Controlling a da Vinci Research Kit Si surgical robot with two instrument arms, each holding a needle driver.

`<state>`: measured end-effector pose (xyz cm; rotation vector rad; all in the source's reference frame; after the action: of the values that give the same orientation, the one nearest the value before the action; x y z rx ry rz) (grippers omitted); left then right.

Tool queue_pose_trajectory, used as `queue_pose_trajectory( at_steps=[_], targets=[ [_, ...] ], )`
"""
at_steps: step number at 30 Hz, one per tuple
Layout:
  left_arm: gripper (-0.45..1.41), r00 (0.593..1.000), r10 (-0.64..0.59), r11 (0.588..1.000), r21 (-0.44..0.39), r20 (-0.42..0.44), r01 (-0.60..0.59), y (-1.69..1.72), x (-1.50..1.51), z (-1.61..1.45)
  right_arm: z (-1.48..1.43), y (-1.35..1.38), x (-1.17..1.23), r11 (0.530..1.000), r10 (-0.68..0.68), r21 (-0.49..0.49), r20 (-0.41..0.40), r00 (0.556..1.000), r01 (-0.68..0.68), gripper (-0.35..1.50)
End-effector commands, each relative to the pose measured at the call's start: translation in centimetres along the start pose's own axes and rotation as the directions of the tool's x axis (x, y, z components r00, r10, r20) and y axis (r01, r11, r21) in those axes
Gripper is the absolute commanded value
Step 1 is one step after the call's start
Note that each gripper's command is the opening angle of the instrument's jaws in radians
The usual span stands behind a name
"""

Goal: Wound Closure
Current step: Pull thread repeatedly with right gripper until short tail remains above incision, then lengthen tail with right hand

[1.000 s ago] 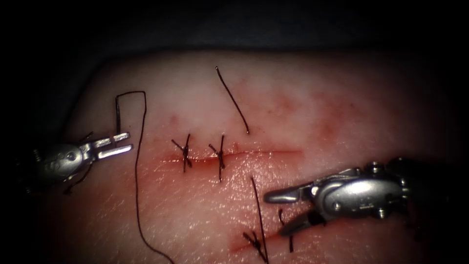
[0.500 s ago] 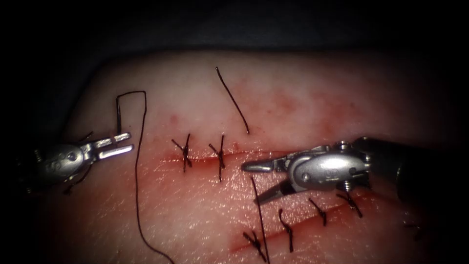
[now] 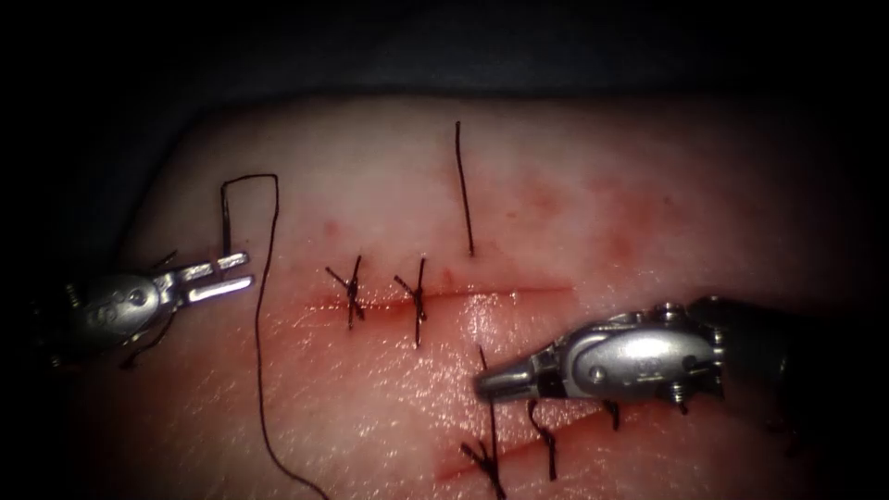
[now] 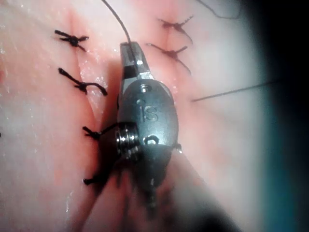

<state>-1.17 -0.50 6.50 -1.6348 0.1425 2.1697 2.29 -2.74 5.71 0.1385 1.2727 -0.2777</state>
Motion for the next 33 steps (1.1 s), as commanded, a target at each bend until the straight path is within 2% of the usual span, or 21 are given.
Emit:
queue_pose_trajectory(
  at_steps=[1, 8, 9, 10, 11, 12, 13, 14, 20, 23, 24, 25, 26, 27, 28, 29, 31, 33],
  targets=[
    [-0.45, 1.000, 0.002, 1.000, 0.001, -0.003, -0.002, -0.02, -0.01, 0.09, 0.10, 0.00, 0.07, 1.000, 0.001, 0.004, -0.008, 1.000, -0.001, -0.35],
    [-0.45, 1.000, 0.004, 1.000, -0.002, 0.002, -0.004, -0.01, -0.01, 0.10, 0.17, -0.14, 0.16, 1.000, 0.009, 0.015, -0.007, 1.000, -0.009, -0.35],
    [-0.45, 1.000, 0.004, 1.000, -0.002, 0.002, -0.004, -0.01, 0.00, 0.10, 0.17, -0.12, 0.14, 1.000, 0.015, -0.016, -0.029, 0.999, -0.016, -0.08],
    [-0.45, 1.000, 0.004, 1.000, -0.002, 0.002, -0.004, -0.01, 0.00, 0.10, 0.16, -0.09, 0.13, 0.999, 0.020, -0.040, -0.047, 0.999, -0.022, 0.27],
    [-0.45, 1.000, 0.004, 1.000, -0.002, 0.002, -0.004, -0.01, 0.00, 0.10, 0.12, -0.02, 0.09, 0.996, 0.033, -0.086, -0.075, 0.997, -0.040, 1.03],
    [-0.45, 1.000, 0.004, 1.000, -0.002, 0.002, -0.004, -0.01, 0.00, 0.10, 0.12, -0.02, 0.09, 0.996, 0.033, -0.086, -0.075, 0.997, -0.040, 1.03],
    [-0.45, 1.000, 0.004, 1.000, -0.002, 0.002, -0.004, 0.00, 0.00, 0.10, 0.10, 0.01, 0.06, 0.994, 0.038, -0.098, -0.084, 0.996, -0.047, 1.21],
    [-0.45, 1.000, 0.004, 1.000, -0.002, 0.002, -0.004, 0.00, 0.00, 0.10, 0.08, 0.04, 0.03, 0.993, 0.043, -0.110, -0.092, 0.995, -0.053, 1.30],
    [-0.45, 1.000, 0.004, 1.000, -0.001, 0.002, -0.004, 0.00, 0.00, 0.10, -0.18, 0.22, -0.25, 0.977, 0.116, -0.174, -0.032, 0.993, -0.120, 1.40],
    [-0.45, 1.000, 0.005, 1.000, -0.001, 0.002, -0.005, 0.00, 0.00, 0.10, -0.31, 0.35, -0.38, 0.965, 0.180, -0.196, -0.003, 0.984, -0.177, 1.35],
    [-0.45, 1.000, 0.005, 1.000, -0.001, 0.002, -0.005, 0.00, 0.00, 0.10, -0.34, 0.38, -0.42, 0.954, 0.227, -0.198, -0.003, 0.974, -0.224, 1.26],
    [-0.45, 1.000, 0.005, 1.000, -0.001, 0.002, -0.005, 0.00, 0.00, 0.11, -0.38, 0.43, -0.46, 0.926, 0.324, -0.204, -0.008, 0.946, -0.318, 1.06],
    [-0.45, 1.000, 0.005, 1.000, -0.001, 0.002, -0.005, 0.00, 0.00, 0.11, -0.39, 0.47, -0.48, 0.891, 0.406, -0.220, -0.007, 0.914, -0.397, 1.00],
    [-0.45, 1.000, 0.005, 1.000, -0.002, 0.004, -0.005, 0.00, 0.00, 0.11, -0.39, 0.52, -0.50, 0.837, 0.501, -0.246, -0.020, 0.865, -0.490, 0.96],
    [-0.45, 1.000, 0.005, 1.000, -0.002, 0.004, -0.005, 0.01, 0.00, 0.12, -0.38, 0.57, -0.52, 0.747, 0.613, -0.277, -0.063, 0.787, -0.604, 0.95],
    [-0.45, 1.000, 0.006, 1.000, -0.003, 0.002, -0.006, 0.02, 0.00, 0.13, -0.35, 0.62, -0.54, 0.692, 0.662, -0.298, -0.102, 0.742, -0.658, 0.98],
    [-0.45, 1.000, 0.007, 1.000, -0.004, 0.004, -0.007, 0.03, 0.00, 0.14, -0.27, 0.71, -0.58, 0.581, 0.738, -0.331, -0.172, 0.653, -0.743, 1.20],
    [-0.45, 1.000, 0.008, 1.000, -0.007, 0.004, -0.008, 0.03, 0.00, 0.14, -0.19, 0.78, -0.61, 0.504, 0.786, -0.343, -0.200, 0.585, -0.793, 1.26]
  ],
)
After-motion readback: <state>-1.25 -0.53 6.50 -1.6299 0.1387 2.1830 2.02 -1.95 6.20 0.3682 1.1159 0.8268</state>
